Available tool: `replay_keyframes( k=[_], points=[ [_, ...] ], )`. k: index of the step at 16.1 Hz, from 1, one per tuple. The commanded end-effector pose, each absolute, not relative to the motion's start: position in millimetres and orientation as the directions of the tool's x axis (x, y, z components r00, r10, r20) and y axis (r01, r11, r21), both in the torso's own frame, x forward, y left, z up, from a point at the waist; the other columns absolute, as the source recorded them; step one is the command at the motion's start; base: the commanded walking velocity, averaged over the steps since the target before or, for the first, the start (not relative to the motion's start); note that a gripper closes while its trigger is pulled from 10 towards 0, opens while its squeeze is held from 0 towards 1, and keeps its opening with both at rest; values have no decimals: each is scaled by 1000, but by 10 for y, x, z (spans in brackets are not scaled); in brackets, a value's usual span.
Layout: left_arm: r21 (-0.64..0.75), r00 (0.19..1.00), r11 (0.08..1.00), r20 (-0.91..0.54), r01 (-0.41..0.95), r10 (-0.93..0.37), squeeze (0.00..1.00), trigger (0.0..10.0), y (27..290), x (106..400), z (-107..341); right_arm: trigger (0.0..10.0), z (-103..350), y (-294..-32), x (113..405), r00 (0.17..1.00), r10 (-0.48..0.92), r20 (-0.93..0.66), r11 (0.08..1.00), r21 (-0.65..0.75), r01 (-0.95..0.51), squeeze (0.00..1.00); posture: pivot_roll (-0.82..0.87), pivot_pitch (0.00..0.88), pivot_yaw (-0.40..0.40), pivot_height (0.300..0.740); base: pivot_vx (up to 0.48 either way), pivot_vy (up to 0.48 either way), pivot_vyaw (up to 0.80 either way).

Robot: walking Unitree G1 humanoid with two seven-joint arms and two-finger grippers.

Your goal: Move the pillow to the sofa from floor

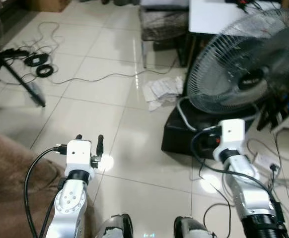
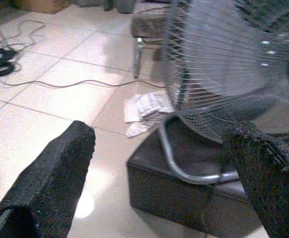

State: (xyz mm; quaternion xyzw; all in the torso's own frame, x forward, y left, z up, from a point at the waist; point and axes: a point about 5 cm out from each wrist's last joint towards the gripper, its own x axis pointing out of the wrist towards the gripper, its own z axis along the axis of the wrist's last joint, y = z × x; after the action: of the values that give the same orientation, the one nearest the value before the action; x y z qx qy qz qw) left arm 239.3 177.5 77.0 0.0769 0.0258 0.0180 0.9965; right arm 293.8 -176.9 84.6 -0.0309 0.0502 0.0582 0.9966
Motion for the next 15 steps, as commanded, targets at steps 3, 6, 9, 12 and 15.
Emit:
replay_keyframes(
  k=[3,6,9,12,15],
  points=[
    [179,992,978,-47,-109,119,0,10000,1936,2252,839,10000,843,-1627,3063,979,182,-88,983,-19,-184,0,80,138,-26,740,0,0,0],
    [202,979,962,-53,-184,199,0,10000,2062,2065,831,10000,825,-1482,3144,963,249,-99,968,-7,-251,0,158,141,-92,740,0,0,0],
    [205,955,941,-64,-270,288,0,10000,2121,1824,844,10000,798,-1299,3231,935,338,-108,941,0,-340,0,236,137,-154,740,0,0,0],
    [206,933,920,-68,-333,353,0,10000,2156,1656,854,10000,791,-1157,3289,915,386,-116,922,26,-386,0,304,147,-206,740,0,0,0],
    [221,900,887,-78,-405,430,0,10000,2199,1465,864,10000,803,-967,3335,887,450,-108,893,35,-449,0,332,151,-224,740,0,0,0]
  ],
)
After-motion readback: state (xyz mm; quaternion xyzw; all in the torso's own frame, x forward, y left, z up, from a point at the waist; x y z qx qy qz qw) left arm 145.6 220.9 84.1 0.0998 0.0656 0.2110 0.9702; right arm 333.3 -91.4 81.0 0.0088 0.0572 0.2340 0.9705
